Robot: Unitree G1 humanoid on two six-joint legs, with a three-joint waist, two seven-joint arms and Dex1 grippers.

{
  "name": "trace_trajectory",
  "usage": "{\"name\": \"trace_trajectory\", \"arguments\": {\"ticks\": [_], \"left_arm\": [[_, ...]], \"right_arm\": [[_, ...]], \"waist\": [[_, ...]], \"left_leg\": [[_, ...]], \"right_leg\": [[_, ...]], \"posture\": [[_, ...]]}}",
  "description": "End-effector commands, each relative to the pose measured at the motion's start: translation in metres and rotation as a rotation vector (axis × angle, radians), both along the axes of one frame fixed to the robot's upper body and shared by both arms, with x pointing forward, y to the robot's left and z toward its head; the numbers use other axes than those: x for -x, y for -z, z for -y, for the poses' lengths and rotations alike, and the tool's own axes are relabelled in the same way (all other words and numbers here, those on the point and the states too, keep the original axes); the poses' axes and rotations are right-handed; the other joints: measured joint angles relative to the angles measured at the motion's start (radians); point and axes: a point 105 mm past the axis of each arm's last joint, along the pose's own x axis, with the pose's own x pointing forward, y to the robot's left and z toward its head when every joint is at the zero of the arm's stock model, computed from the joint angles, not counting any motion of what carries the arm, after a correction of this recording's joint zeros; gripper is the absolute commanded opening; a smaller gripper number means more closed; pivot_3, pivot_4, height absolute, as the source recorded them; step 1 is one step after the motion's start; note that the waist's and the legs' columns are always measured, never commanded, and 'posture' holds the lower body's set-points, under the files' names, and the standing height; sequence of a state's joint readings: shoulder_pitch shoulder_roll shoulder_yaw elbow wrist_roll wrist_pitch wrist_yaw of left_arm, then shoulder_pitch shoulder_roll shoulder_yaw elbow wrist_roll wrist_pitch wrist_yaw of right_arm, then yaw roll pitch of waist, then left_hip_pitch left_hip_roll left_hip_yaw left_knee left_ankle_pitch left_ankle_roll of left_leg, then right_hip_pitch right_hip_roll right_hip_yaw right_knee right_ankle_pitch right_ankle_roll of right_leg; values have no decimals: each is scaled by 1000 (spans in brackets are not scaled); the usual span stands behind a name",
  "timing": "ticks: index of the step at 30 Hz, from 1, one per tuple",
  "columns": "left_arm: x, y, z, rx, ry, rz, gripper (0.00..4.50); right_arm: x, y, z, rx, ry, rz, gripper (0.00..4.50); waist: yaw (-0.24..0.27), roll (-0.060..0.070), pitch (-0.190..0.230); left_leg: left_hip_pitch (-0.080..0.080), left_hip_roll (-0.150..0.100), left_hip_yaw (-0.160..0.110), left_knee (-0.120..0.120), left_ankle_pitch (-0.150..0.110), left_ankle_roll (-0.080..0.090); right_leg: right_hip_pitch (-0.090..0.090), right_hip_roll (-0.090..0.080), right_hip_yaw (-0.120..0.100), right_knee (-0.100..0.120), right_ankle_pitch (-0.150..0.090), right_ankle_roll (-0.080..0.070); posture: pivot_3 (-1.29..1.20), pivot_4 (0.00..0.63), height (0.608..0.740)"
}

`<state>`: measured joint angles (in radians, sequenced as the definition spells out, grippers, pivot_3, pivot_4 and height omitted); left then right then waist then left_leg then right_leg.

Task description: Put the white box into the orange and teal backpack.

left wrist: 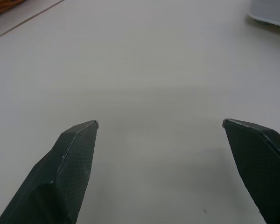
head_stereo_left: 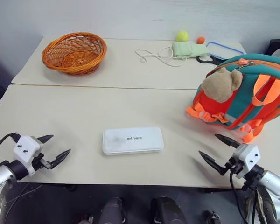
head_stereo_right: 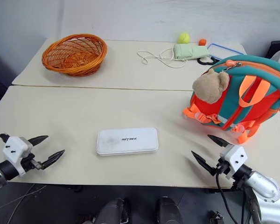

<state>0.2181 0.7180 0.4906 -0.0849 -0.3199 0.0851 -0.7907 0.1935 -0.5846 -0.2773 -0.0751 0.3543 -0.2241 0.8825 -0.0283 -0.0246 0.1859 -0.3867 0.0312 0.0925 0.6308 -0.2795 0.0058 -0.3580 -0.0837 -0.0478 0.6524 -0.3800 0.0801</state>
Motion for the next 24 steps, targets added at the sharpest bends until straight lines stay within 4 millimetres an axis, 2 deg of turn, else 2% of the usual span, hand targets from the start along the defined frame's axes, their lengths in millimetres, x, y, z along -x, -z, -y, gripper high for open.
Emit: {"name": "trace_trajectory", "arguments": {"ticks": [1,3,6,10,11,13,18,24], "left_arm": [[-4,-25,5,31,21,94,4500],[-5,-32,9,84,38,103,4500],[-2,-35,11,102,45,87,4500],[-3,-39,14,121,74,47,4500],[-4,-38,19,118,94,31,4313],[-8,-33,27,96,108,-2,3888],[-35,-20,59,74,135,-35,2334],[-46,-14,82,102,191,-59,486]], "right_arm": [[0,-1,2,17,-8,-7,4478],[1,3,4,4,4,-27,4478],[12,12,-9,-34,-98,-112,4478],[7,3,-35,-50,-197,-115,4478],[4,1,-43,-57,-228,-122,4306],[-2,-2,-58,-45,-283,-125,3862],[-27,-6,-90,27,-351,-110,2122],[-57,-13,-93,148,-320,-53,92]], "waist": [[2,0,0],[2,0,0],[0,0,0],[-9,0,0],[-11,0,0],[-10,0,0],[3,0,0],[0,0,0]], "left_leg": [[0,0,0,0,0,0],[0,0,0,1,0,1],[0,0,0,1,0,0],[0,0,0,1,1,-2],[1,1,0,1,1,-2],[1,0,0,1,2,-2],[0,0,-1,1,3,-3],[-1,-1,0,4,2,-3]], "right_leg": [[0,0,0,0,0,0],[1,0,0,0,0,0],[1,0,0,0,0,0],[1,0,0,1,0,0],[1,0,0,1,0,0],[1,0,1,2,0,0],[0,0,0,2,0,0],[0,0,0,2,0,0]], "posture": [[0,150,740],[0,150,740],[0,150,740],[0,150,740],[0,150,740],[0,150,740],[0,150,740],[0,150,740]]}}
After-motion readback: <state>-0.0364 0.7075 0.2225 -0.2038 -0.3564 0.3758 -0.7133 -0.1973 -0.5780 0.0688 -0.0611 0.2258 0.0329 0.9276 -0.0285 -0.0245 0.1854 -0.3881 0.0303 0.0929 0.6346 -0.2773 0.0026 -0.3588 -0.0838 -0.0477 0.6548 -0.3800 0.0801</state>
